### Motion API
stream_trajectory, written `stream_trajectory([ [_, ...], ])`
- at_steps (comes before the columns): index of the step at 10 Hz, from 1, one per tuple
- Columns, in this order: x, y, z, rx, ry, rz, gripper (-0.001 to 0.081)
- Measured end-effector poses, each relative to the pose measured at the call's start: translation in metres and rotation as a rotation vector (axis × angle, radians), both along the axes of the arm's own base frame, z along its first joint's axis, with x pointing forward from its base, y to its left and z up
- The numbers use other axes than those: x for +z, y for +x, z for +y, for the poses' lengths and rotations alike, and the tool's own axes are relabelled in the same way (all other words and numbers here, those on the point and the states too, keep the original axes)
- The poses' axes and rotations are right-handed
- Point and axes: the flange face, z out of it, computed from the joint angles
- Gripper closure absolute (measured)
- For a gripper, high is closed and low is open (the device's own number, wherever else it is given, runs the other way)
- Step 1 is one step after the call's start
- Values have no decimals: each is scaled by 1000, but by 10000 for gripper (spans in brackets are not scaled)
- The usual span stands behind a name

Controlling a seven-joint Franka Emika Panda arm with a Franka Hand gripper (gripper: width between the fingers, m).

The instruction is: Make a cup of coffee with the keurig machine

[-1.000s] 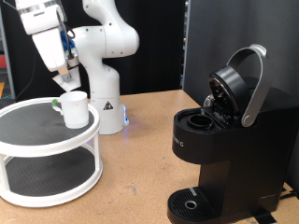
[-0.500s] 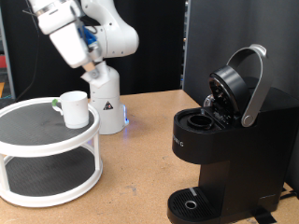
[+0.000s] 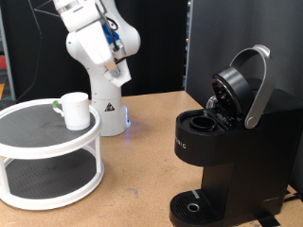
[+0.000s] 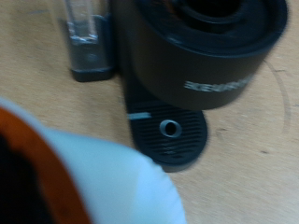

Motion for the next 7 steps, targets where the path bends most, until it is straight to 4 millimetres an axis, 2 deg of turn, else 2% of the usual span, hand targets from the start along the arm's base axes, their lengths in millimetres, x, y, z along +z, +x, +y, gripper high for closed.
stream_trajectory([
  [2, 1, 7, 18, 53, 37, 51, 673],
  [4, 6, 23, 41, 92, 43, 68, 673],
  [5, 9, 34, 52, 55, 31, 47, 673],
  [7, 7, 39, 58, 37, 21, 44, 673],
])
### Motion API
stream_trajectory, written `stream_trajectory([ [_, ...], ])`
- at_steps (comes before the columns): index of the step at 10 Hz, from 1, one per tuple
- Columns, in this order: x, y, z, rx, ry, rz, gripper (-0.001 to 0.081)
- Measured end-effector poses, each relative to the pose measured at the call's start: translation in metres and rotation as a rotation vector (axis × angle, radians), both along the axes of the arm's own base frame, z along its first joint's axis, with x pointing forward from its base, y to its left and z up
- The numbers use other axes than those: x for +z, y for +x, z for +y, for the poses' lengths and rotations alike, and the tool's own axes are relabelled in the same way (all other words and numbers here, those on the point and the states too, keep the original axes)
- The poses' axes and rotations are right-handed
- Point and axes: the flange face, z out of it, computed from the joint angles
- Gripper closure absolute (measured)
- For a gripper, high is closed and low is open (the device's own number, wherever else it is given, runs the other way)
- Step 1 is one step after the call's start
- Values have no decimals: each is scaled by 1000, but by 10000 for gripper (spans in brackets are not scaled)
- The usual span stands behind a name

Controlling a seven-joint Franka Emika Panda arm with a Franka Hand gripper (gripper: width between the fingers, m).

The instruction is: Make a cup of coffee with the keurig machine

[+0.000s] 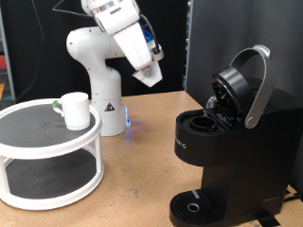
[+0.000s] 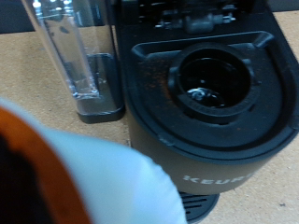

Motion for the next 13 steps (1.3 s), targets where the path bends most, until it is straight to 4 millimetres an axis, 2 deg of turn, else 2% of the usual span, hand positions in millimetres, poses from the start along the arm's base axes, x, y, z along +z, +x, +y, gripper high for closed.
stream_trajectory([
  [3, -5, 0, 13, 70, -4, 30, 673],
  [8, -4, 42, 57, 113, -18, 48, 673],
  [10, -8, 51, 63, 120, -20, 56, 673],
  [13, -9, 53, 64, 97, -22, 58, 673],
])
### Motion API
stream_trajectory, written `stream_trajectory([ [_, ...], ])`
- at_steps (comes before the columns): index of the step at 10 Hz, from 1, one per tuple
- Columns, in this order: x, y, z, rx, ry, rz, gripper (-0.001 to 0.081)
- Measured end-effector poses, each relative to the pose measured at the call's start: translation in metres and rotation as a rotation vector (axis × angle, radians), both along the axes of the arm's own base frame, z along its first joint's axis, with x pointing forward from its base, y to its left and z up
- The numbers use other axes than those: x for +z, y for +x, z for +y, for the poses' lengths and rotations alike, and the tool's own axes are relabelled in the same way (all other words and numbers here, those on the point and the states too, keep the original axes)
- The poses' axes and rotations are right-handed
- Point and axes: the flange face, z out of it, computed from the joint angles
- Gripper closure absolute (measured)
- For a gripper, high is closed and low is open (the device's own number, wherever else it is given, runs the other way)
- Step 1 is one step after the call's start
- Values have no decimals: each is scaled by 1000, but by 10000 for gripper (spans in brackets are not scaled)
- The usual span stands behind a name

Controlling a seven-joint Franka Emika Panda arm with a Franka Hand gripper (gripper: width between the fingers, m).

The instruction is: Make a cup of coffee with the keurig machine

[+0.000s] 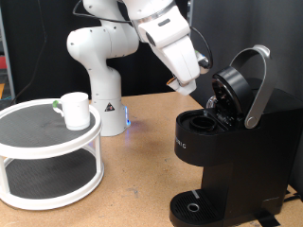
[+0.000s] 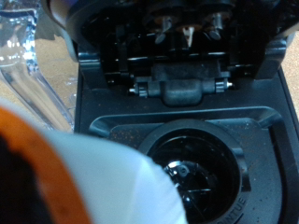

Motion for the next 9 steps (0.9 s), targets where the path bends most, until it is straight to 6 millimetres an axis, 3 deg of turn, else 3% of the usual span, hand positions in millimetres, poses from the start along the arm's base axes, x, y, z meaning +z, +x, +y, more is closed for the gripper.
stream_trajectory([
  [3, -17, 1, 6, 22, -64, 15, 673],
  [6, -40, 11, 24, 7, -99, 1, 673],
  [9, -47, 16, 39, -6, -86, -18, 673],
])
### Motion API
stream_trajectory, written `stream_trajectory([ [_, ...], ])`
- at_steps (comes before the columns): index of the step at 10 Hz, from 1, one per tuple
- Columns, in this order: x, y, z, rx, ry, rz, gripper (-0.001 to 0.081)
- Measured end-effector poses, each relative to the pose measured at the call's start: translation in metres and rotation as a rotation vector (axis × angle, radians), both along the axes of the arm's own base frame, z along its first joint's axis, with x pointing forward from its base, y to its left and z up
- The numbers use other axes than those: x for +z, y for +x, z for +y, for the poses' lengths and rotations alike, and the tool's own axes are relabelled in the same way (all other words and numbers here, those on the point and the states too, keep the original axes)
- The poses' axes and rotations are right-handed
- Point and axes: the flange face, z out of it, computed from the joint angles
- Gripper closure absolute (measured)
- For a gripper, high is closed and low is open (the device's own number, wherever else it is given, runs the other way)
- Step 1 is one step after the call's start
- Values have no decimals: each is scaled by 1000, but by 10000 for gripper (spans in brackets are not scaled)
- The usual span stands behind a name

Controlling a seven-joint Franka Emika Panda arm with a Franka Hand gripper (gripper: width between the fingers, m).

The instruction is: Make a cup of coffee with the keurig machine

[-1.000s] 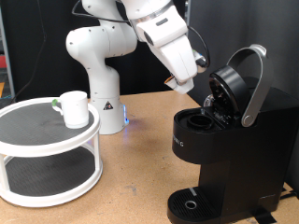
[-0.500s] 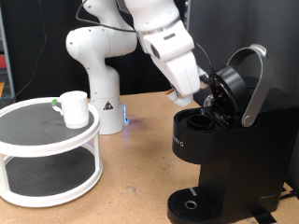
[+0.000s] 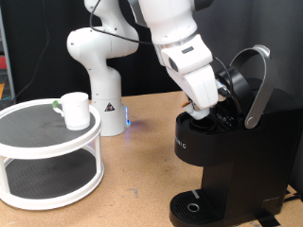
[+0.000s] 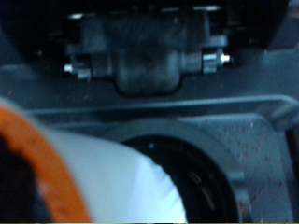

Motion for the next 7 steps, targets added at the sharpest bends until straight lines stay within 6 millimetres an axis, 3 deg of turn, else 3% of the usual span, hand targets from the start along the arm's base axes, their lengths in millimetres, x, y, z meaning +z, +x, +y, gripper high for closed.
stream_trajectory([
  [7, -12, 6, 14, -27, -39, 1, 673],
])
